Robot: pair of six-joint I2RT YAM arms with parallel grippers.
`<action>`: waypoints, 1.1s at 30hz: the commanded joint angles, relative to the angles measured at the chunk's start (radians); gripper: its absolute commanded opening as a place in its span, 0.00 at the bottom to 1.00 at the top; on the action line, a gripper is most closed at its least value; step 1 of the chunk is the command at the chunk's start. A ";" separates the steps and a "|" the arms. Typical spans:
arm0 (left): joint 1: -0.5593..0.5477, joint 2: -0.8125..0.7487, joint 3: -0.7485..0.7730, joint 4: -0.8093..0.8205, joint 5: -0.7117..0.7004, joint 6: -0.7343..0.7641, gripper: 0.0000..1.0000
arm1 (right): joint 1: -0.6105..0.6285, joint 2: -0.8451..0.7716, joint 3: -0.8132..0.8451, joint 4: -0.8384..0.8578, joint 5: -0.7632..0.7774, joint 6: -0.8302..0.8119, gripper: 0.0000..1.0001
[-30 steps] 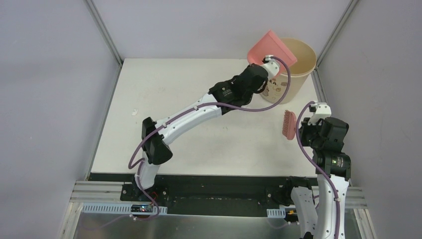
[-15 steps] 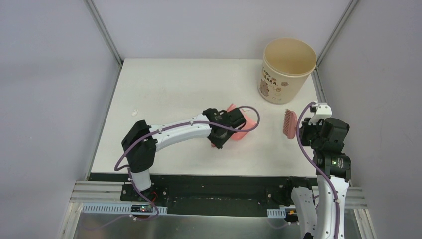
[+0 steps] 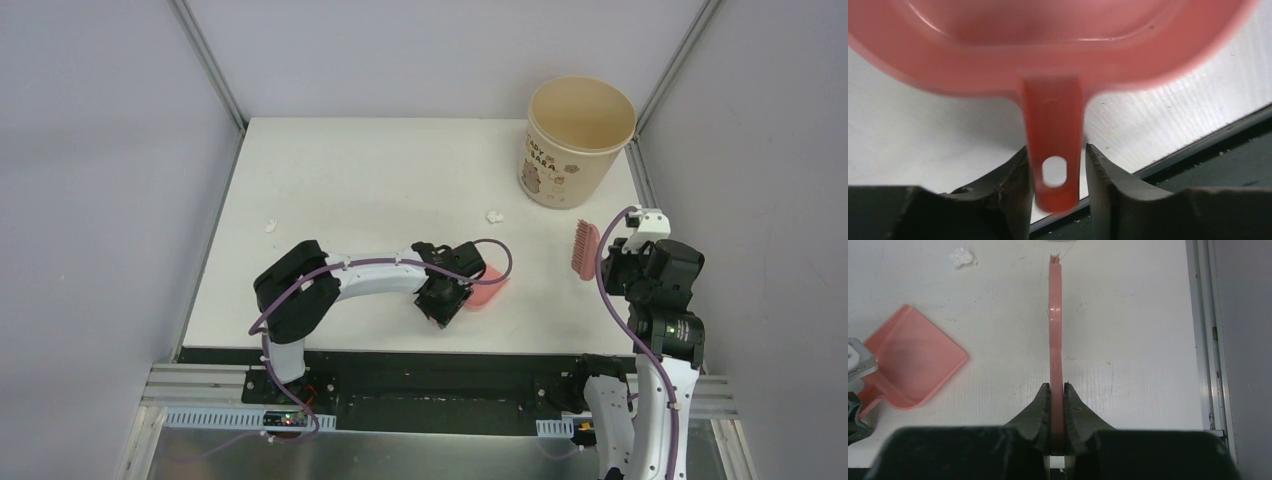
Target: Sweep away the paper scraps from the table
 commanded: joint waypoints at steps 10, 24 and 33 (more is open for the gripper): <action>-0.075 -0.191 -0.281 0.354 -0.017 -0.001 0.52 | -0.012 -0.012 0.003 0.052 -0.031 -0.003 0.00; -0.106 -0.136 -0.205 0.267 -0.164 -0.060 0.42 | -0.015 -0.015 0.002 0.052 -0.031 -0.004 0.00; -0.107 -0.129 -0.148 0.201 -0.170 -0.066 0.23 | -0.015 -0.018 0.002 0.050 -0.035 -0.005 0.00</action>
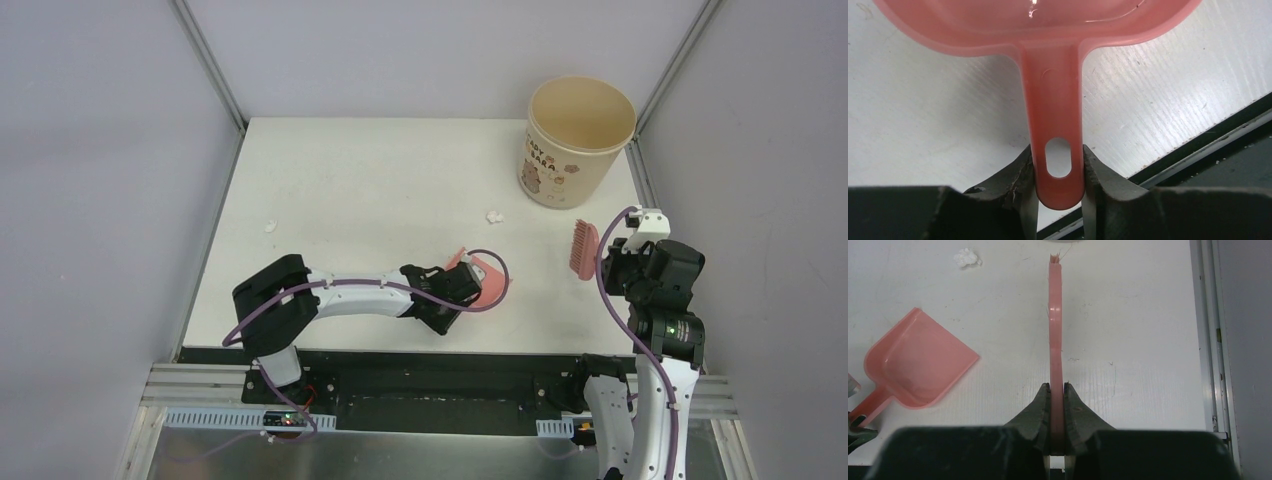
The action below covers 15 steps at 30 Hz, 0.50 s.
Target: Sweep away the paper scraps from the table
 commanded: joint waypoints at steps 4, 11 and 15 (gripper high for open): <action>-0.007 -0.027 0.057 -0.040 -0.023 -0.015 0.14 | -0.008 -0.015 0.002 0.050 -0.019 -0.005 0.00; -0.005 -0.166 0.115 -0.200 -0.111 0.016 0.06 | -0.008 -0.001 0.029 -0.008 -0.181 -0.067 0.00; 0.017 -0.319 0.082 -0.293 -0.190 -0.019 0.00 | -0.008 0.043 0.070 -0.044 -0.401 -0.137 0.00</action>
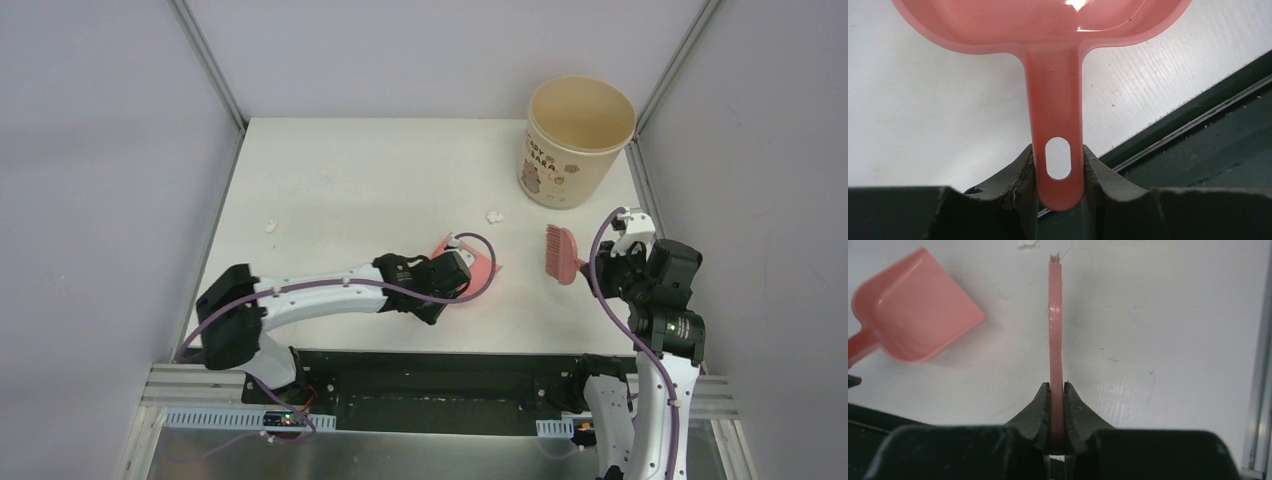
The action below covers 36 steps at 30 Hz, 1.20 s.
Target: Sweep away the paper scraps from the table
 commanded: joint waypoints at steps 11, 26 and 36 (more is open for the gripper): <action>0.186 -0.665 -0.182 -0.284 -0.329 -0.282 0.00 | 0.171 0.382 0.322 0.072 -0.401 0.001 0.00; 0.220 -0.946 -0.117 -0.634 -0.670 -0.609 0.00 | 0.861 1.142 0.894 0.251 -0.258 0.260 0.00; 0.220 -0.973 -0.063 -0.859 -0.752 -0.790 0.00 | 0.950 1.684 1.274 0.658 -0.286 0.865 0.00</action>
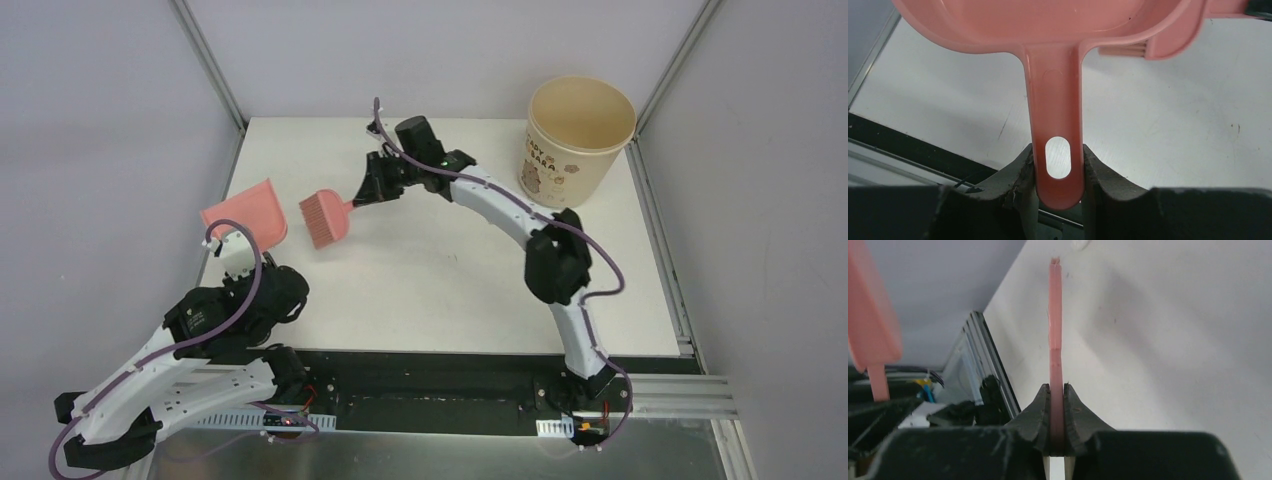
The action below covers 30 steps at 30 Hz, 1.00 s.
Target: Sweep away the paper scraps from the table
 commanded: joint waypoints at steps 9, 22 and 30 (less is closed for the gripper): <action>0.008 0.024 0.036 -0.129 -0.164 -0.052 0.00 | 0.035 0.494 0.486 0.477 -0.010 0.659 0.00; 0.008 0.078 0.045 -0.138 -0.187 -0.007 0.00 | 0.088 0.722 0.624 0.532 0.065 0.938 0.00; 0.007 0.083 0.049 -0.135 -0.185 0.002 0.00 | 0.106 0.743 0.716 0.259 0.212 0.830 0.00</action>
